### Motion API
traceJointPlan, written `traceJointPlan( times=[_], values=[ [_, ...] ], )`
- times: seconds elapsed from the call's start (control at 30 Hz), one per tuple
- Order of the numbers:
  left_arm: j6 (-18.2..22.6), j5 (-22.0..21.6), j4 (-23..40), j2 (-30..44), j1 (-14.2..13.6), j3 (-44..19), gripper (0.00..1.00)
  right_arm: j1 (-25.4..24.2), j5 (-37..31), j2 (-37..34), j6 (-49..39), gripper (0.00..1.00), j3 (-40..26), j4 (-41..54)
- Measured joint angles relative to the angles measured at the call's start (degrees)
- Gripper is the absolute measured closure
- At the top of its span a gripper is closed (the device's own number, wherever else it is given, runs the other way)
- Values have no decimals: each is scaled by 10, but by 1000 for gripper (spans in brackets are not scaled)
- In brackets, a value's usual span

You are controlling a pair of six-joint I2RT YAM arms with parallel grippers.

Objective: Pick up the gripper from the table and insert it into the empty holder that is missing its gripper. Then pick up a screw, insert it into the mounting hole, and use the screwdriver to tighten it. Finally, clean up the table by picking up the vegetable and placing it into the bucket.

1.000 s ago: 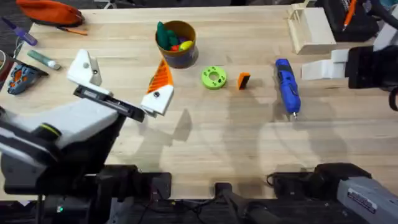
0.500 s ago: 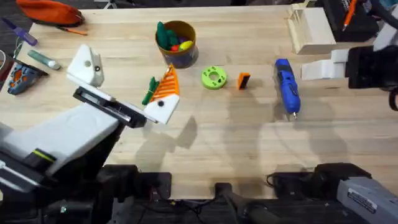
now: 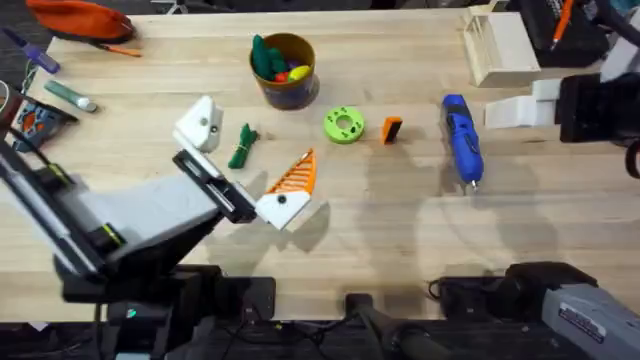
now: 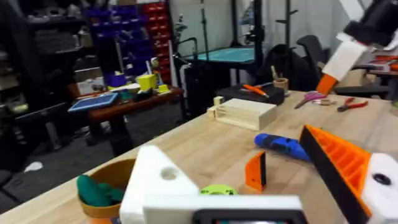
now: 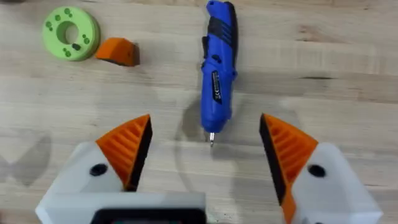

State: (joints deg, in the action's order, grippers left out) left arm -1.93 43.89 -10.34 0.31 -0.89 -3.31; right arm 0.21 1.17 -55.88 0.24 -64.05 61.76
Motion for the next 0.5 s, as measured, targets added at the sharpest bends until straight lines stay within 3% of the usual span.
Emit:
traceJointPlan(
  times=[0.13,0.5],
  values=[
    [-3,21,-25,0,-2,28,14,0,0,0,0,8,0,0],
    [-14,94,8,0,-3,29,14,0,0,0,0,8,0,0]
  ],
)
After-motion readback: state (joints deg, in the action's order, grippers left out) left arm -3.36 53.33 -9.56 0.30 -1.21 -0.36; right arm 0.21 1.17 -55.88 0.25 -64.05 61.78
